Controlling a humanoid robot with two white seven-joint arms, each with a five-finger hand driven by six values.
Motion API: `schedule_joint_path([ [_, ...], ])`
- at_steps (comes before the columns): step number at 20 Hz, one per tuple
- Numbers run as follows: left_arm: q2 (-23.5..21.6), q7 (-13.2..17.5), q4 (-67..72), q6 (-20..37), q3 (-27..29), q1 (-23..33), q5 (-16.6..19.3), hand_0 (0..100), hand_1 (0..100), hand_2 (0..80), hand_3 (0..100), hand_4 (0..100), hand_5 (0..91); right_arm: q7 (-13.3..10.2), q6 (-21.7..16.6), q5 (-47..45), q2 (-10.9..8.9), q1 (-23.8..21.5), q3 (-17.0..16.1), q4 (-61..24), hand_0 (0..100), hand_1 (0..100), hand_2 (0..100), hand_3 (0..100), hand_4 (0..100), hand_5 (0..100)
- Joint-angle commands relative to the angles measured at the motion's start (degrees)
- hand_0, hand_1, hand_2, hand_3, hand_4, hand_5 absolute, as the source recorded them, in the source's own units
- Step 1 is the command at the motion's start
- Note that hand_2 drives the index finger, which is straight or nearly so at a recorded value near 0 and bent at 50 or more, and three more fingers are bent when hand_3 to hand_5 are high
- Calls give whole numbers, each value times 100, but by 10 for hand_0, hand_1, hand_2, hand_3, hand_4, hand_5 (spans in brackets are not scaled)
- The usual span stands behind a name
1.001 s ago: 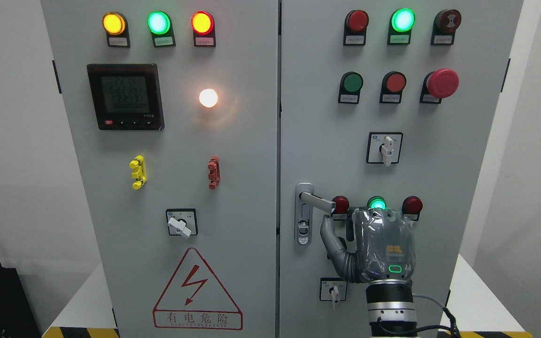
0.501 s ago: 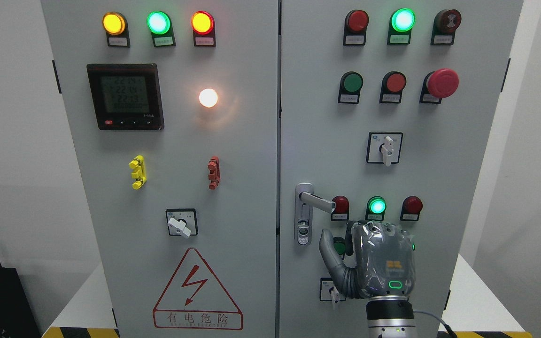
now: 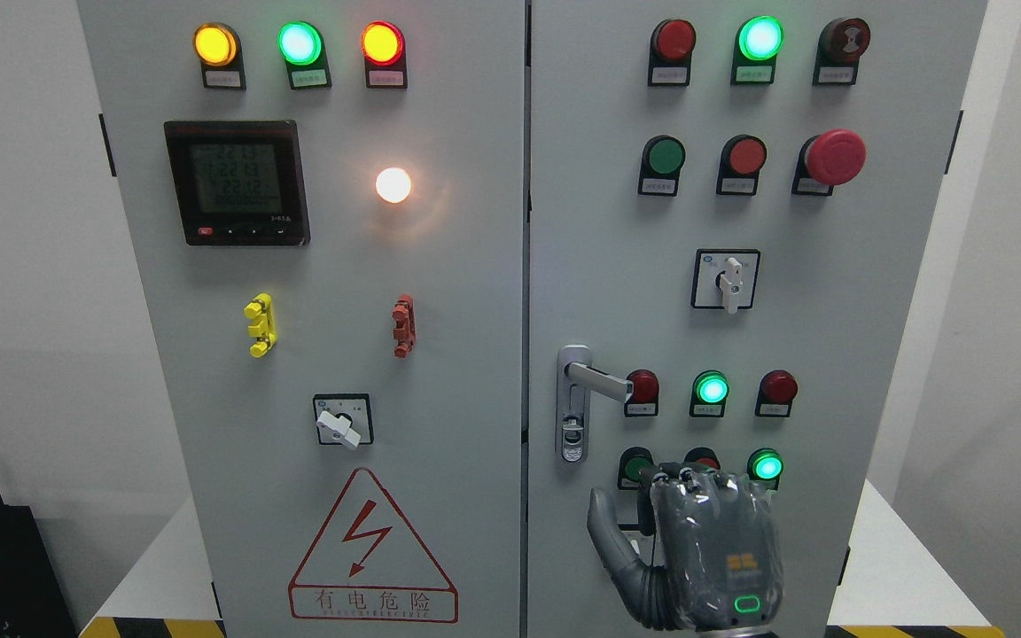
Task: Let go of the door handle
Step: 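Open the right hand and lower it away from the handle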
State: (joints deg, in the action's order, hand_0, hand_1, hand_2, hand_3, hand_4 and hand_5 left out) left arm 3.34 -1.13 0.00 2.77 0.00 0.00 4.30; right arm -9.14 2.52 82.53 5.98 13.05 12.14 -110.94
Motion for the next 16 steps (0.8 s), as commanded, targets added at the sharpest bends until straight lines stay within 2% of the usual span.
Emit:
schedule_joint_path([
  [1, 0, -1, 53, 4, 9, -18, 1, 120, 389, 0, 0, 0, 0, -263, -103, -209, -781, -347, 87, -701, 570, 119, 861, 1000, 1000, 1000],
  [2, 0, -1, 53, -5, 9, -18, 1, 120, 389, 0, 0, 0, 0, -316, -111, -306, -921, -347, 139, -701, 573, 120, 862, 1000, 1000, 1000],
  [5, 0, -1, 53, -5, 9, -18, 1, 120, 389, 0, 0, 0, 0, -422, -120, -517, -1519, -338, 280, -710, 576, 124, 857, 1000, 967, 1000],
  [8, 0, -1, 53, -5, 9, -9, 1, 120, 389, 0, 0, 0, 0, -466, -269, -641, -1941, -321, 333, -763, 572, 127, 823, 1000, 946, 1000],
  [10, 0, -1, 53, 4, 9, -18, 1, 120, 389, 0, 0, 0, 0, -466, -375, -685, -2179, -295, 438, -763, 568, 130, 806, 1000, 954, 1000],
  [12, 0, -1, 53, -5, 9, -18, 1, 120, 389, 0, 0, 0, 0, -466, -428, -895, -2328, -155, 543, -763, 564, 132, 790, 1000, 955, 1000],
  [16, 0, -1, 53, -5, 9, -18, 1, 120, 389, 0, 0, 0, 0, -466, -305, -1650, -2829, 241, 930, -745, 556, 135, 763, 1000, 948, 1000],
])
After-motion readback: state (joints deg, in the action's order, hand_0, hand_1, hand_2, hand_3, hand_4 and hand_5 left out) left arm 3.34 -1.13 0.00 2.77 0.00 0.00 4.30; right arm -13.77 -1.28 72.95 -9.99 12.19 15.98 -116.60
